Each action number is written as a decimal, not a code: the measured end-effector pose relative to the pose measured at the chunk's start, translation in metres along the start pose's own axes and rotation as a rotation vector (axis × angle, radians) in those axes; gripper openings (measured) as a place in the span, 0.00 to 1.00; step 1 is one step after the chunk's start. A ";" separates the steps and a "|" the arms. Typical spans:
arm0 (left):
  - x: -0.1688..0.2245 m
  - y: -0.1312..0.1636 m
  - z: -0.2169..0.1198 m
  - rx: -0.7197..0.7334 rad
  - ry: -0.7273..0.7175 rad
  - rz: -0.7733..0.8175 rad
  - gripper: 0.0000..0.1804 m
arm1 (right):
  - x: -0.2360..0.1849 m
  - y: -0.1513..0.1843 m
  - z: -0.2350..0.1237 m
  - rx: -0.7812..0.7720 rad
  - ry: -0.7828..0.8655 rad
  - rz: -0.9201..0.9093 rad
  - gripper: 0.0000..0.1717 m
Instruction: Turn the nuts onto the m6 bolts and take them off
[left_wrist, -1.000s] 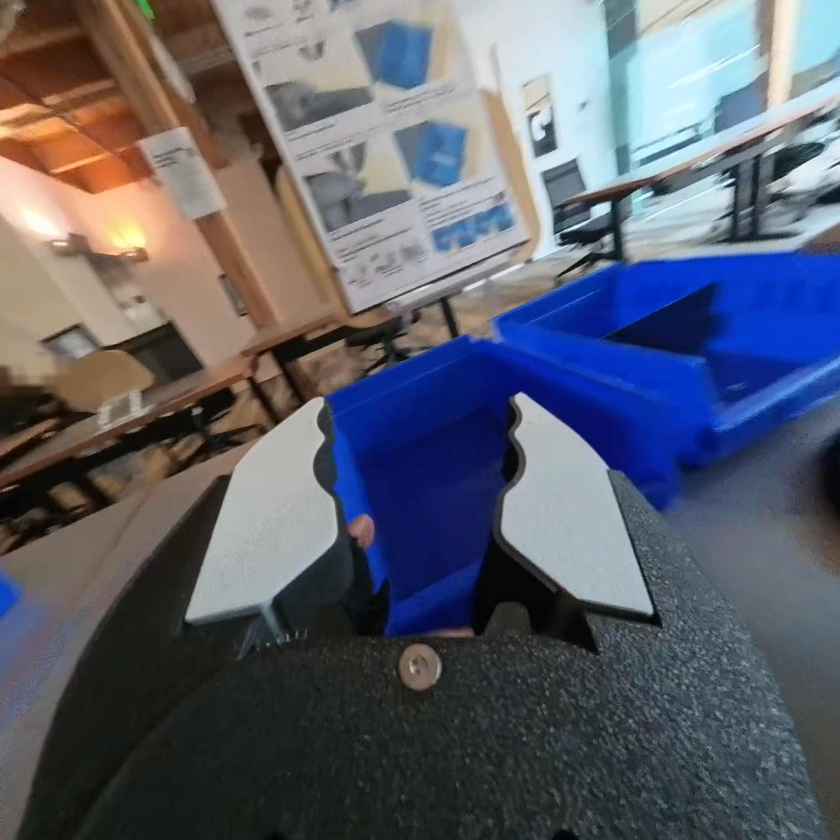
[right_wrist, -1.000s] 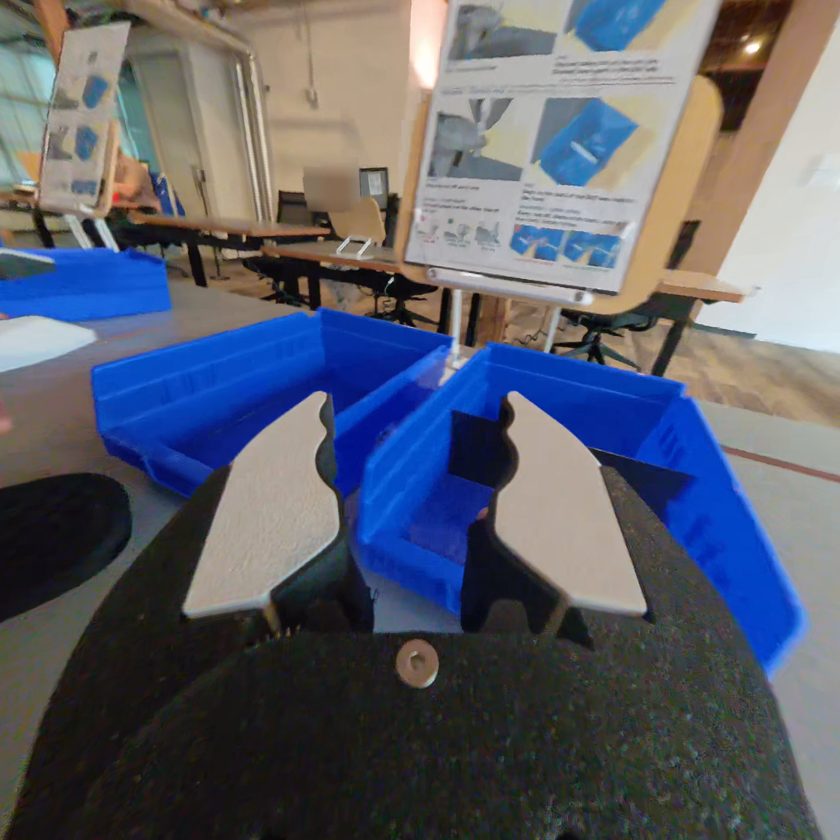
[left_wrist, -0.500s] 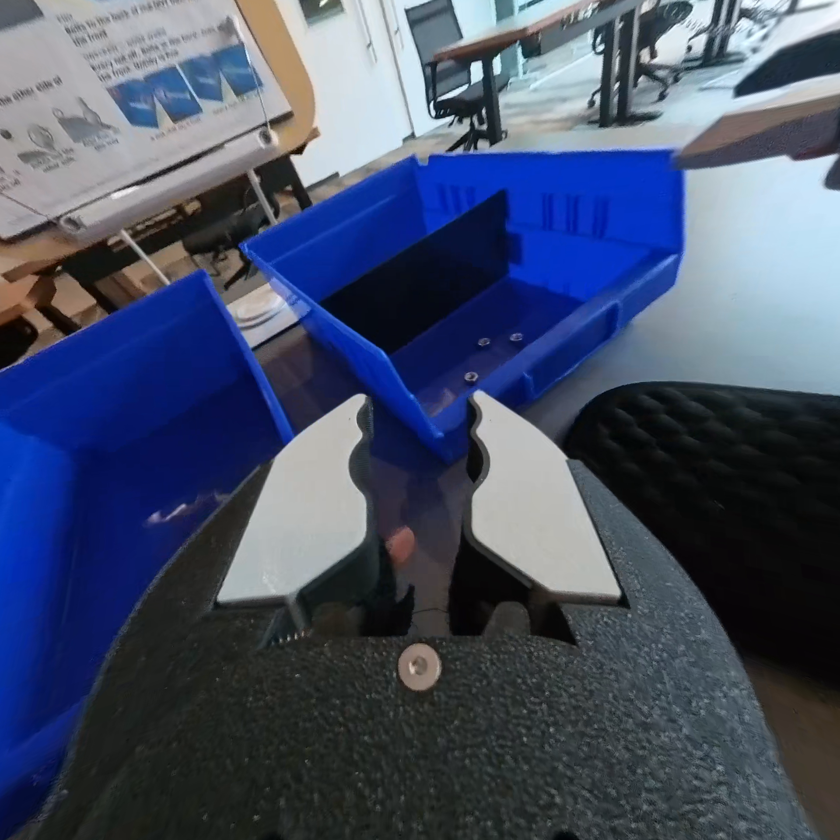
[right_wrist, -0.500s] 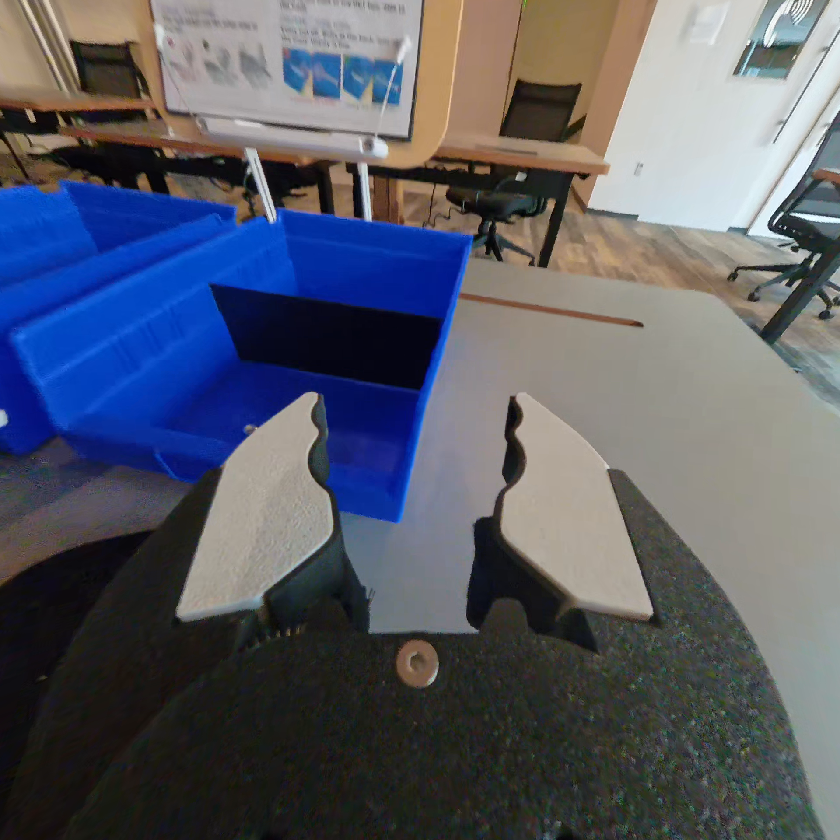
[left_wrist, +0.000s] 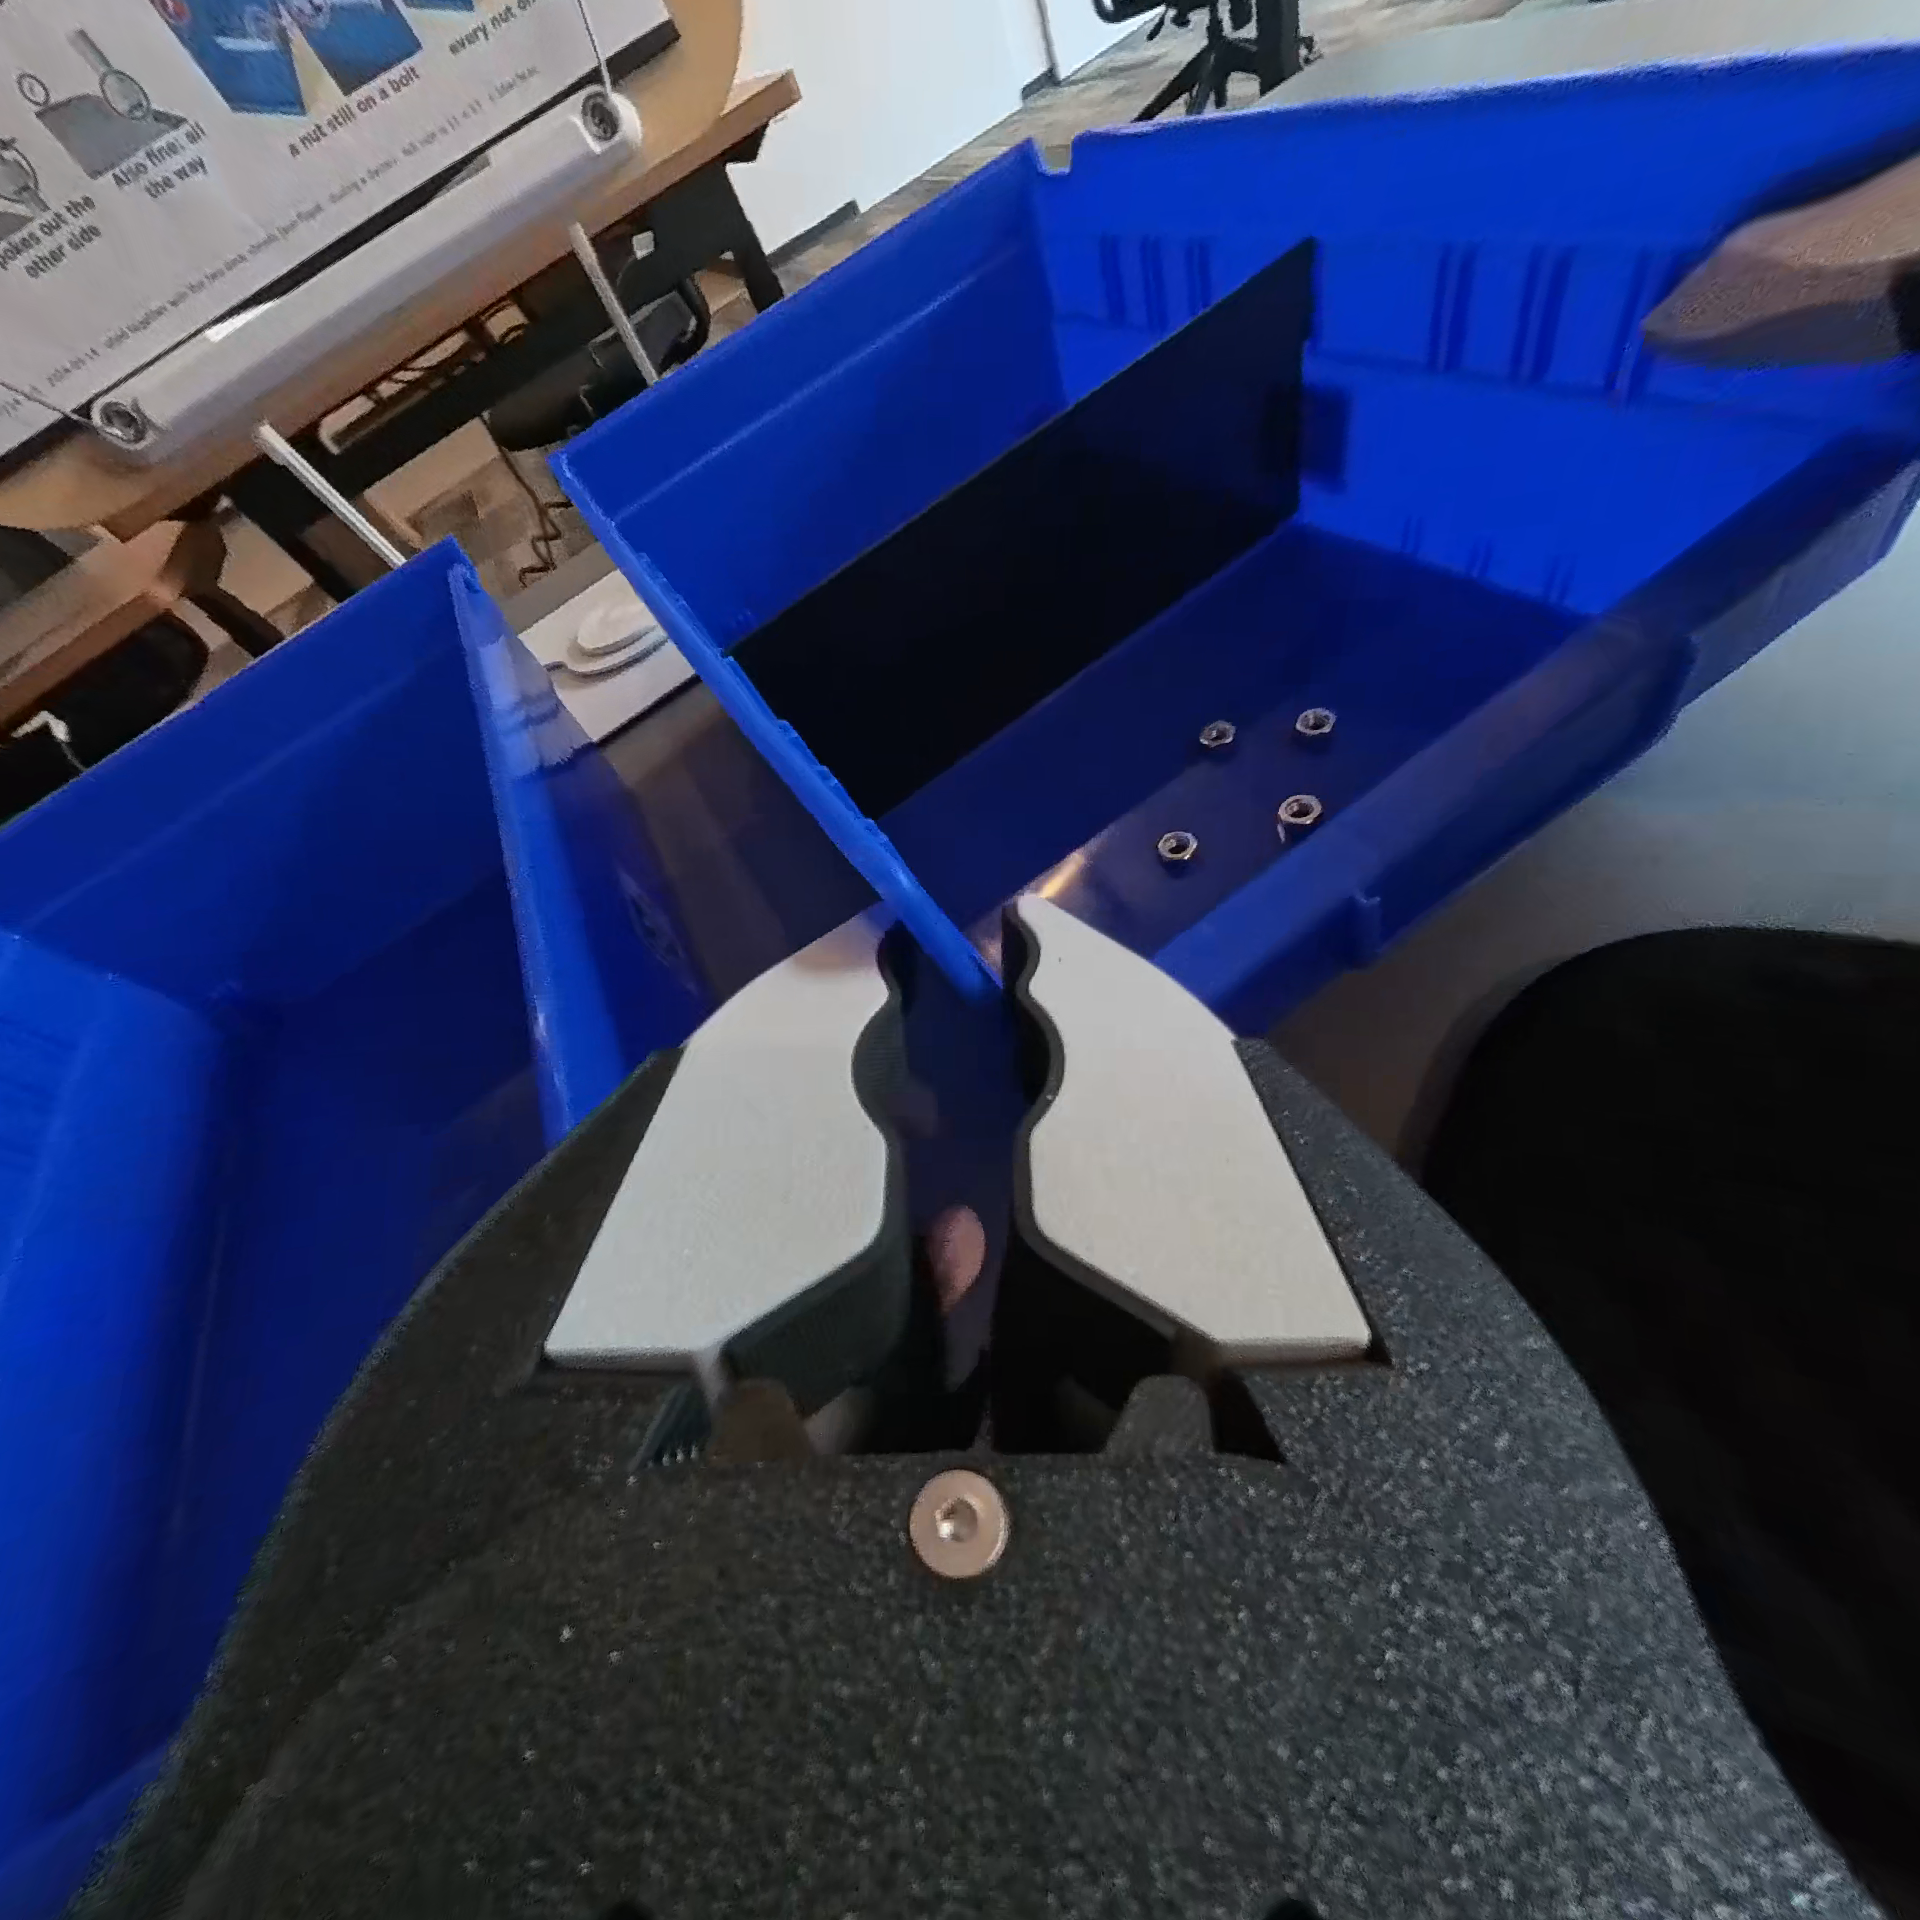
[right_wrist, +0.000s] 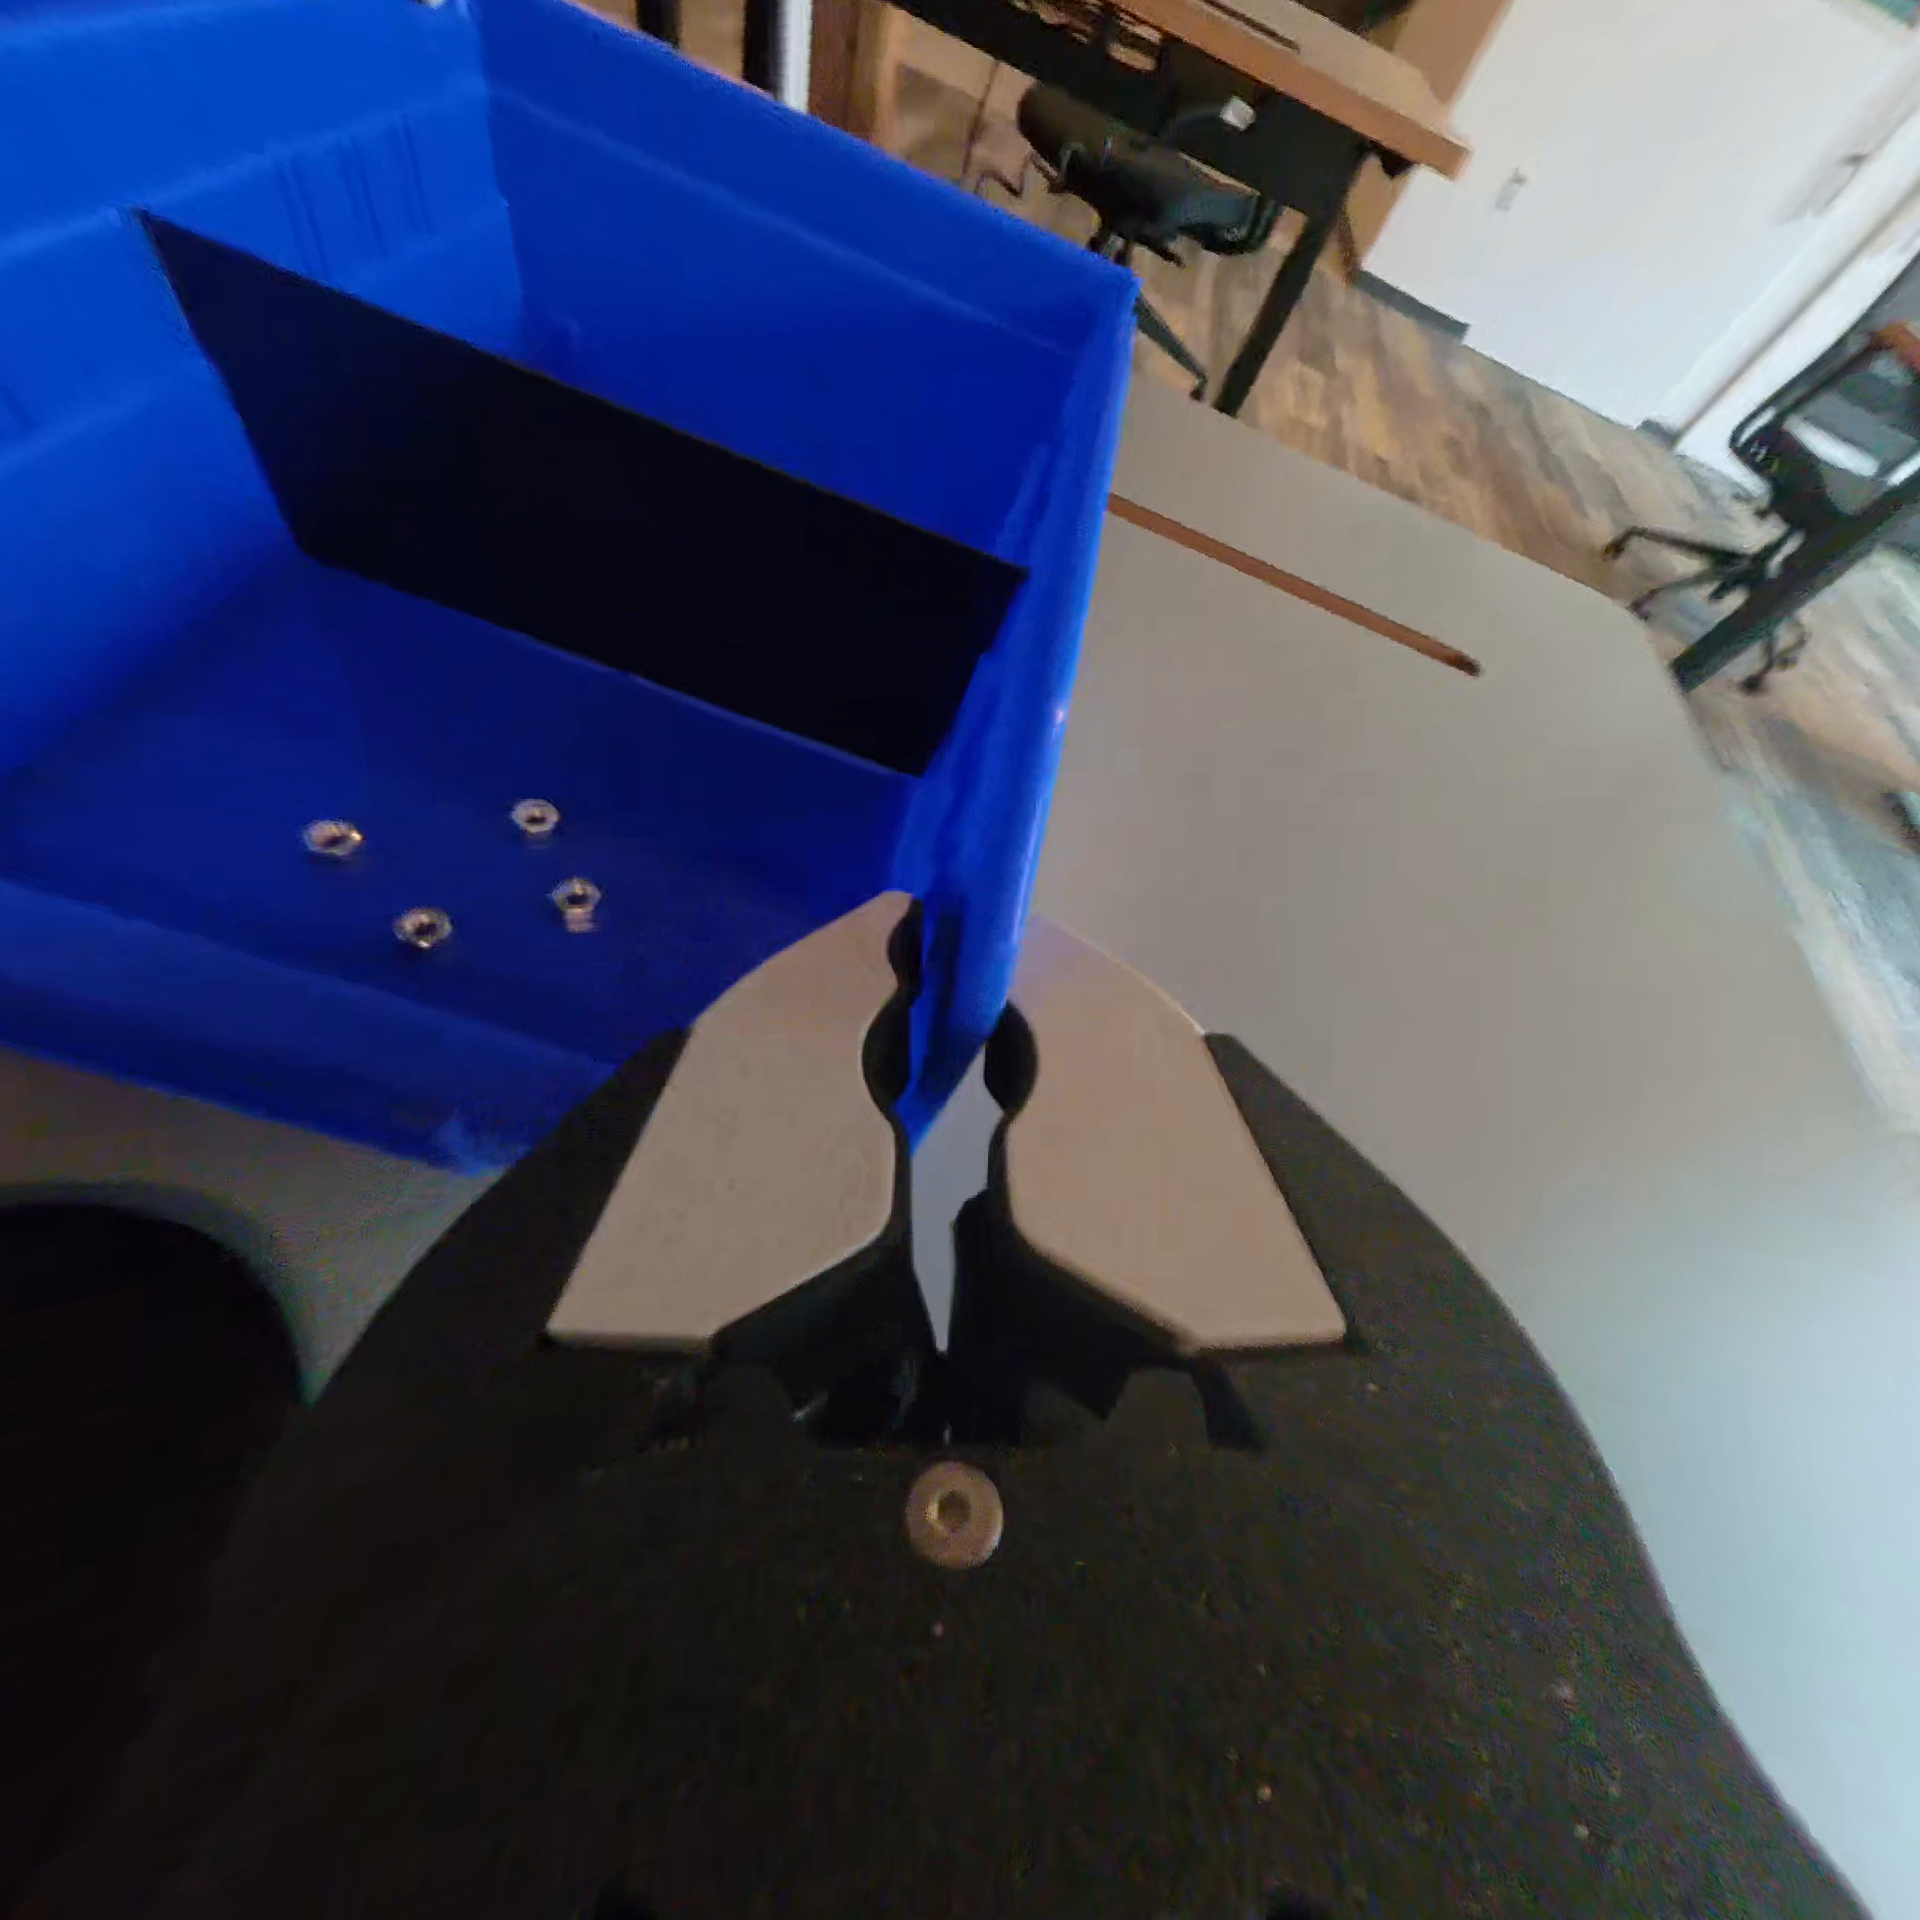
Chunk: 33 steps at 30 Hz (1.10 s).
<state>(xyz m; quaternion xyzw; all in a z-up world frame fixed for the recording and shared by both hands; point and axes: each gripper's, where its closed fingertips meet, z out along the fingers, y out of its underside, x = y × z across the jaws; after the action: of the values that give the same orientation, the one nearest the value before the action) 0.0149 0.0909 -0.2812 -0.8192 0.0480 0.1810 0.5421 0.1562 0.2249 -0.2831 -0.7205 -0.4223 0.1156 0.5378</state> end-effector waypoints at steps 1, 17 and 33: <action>0.000 0.000 0.000 0.003 -0.006 0.016 0.08 | 0.000 0.000 0.000 -0.006 0.001 -0.022 0.04; -0.024 -0.058 -0.061 0.334 -0.043 0.041 0.06 | -0.004 -0.063 -0.082 0.221 0.166 -0.117 0.03; -0.215 -0.032 -0.207 0.356 -0.382 0.088 0.06 | -0.193 -0.227 -0.076 0.485 -0.086 -0.132 0.03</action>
<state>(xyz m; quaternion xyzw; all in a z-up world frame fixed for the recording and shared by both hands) -0.1259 -0.1092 -0.1062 -0.6589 0.0115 0.3445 0.6686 -0.0256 0.0465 -0.1100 -0.5355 -0.4509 0.2088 0.6829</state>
